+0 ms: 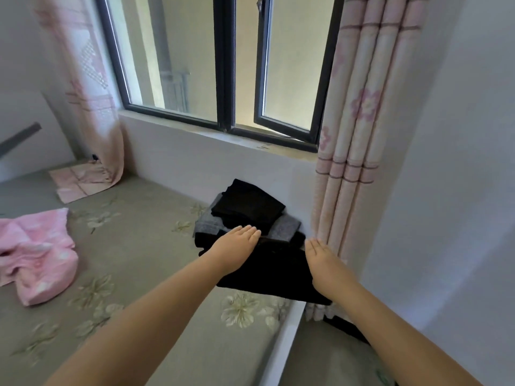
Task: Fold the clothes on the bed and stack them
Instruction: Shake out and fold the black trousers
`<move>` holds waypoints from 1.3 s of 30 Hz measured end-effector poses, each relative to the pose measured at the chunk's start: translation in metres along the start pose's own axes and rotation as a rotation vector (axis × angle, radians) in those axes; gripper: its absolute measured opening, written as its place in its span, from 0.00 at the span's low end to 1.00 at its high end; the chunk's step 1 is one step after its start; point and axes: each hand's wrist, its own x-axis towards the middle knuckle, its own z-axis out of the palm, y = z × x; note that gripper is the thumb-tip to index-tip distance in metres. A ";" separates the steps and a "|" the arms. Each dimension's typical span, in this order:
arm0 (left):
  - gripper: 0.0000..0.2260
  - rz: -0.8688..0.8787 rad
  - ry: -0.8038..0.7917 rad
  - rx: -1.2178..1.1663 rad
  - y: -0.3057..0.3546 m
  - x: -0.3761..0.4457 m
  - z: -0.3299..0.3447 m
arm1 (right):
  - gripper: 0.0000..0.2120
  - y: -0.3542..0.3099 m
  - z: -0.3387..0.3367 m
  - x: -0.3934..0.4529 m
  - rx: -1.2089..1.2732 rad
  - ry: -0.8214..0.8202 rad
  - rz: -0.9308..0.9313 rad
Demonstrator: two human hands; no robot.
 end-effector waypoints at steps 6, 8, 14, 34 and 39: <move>0.25 -0.090 -0.025 -0.034 -0.075 0.096 0.023 | 0.31 0.031 0.006 0.143 0.084 -0.105 -0.082; 0.25 -0.133 -0.033 -0.047 -0.099 0.137 0.031 | 0.29 0.048 0.006 0.200 0.140 -0.143 -0.091; 0.24 -0.182 0.025 -0.022 -0.194 0.281 0.027 | 0.16 0.097 0.003 0.361 0.231 -0.083 -0.072; 0.24 -0.473 -0.103 -0.415 -0.237 0.311 0.316 | 0.33 0.017 0.253 0.462 0.131 -0.172 -0.151; 0.23 -0.799 -0.149 -0.395 -0.273 0.197 0.352 | 0.27 -0.070 0.258 0.455 0.136 -0.041 -0.365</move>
